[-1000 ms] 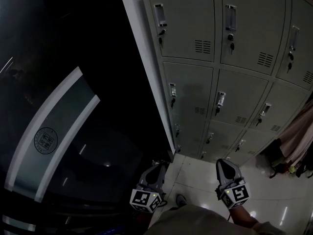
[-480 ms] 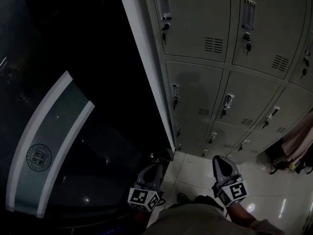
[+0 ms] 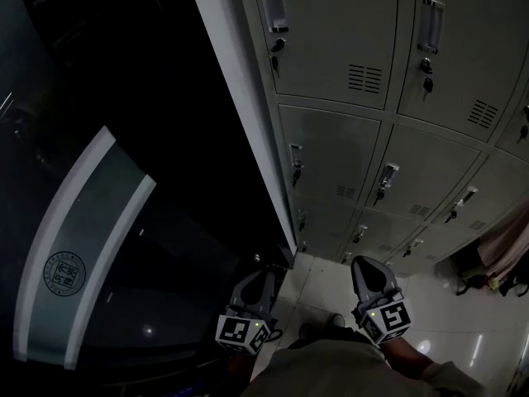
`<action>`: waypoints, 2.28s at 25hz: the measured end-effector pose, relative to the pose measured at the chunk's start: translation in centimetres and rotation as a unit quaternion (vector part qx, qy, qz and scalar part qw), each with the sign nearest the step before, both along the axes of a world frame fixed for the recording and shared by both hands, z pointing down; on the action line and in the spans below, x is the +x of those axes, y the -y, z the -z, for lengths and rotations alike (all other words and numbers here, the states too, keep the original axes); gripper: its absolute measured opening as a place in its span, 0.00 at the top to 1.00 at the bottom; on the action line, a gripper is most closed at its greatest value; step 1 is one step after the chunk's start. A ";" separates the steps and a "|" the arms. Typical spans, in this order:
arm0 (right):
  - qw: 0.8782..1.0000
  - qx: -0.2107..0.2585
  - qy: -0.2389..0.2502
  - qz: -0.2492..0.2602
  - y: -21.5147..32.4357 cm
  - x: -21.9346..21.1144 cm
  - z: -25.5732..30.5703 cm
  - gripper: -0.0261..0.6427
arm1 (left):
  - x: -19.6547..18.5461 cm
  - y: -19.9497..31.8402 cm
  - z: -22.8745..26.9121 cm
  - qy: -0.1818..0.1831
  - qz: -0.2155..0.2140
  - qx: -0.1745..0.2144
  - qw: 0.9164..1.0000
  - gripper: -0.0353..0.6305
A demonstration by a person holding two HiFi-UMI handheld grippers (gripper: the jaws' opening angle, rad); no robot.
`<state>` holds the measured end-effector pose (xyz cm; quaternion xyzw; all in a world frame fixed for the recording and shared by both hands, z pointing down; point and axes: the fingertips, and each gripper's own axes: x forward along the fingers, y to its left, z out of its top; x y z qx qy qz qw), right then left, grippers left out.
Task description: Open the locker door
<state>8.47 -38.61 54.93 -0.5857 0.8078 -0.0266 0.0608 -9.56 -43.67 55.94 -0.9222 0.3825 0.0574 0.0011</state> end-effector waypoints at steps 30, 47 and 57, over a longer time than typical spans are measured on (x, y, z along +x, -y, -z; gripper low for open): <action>0.997 -0.047 -0.048 0.029 32.2 -6.4 -7.7 0.72 | -5.0 1.0 -1.0 -0.021 0.039 -0.013 0.999 0.95; 0.993 -0.090 -0.070 -0.004 38.7 -6.7 -10.6 0.66 | -6.8 1.4 -1.4 -0.020 0.055 -0.021 0.998 0.95; 0.993 -0.085 -0.084 -0.014 38.2 -7.7 -10.6 0.62 | -7.3 1.4 -2.5 -0.027 0.060 -0.036 0.997 0.95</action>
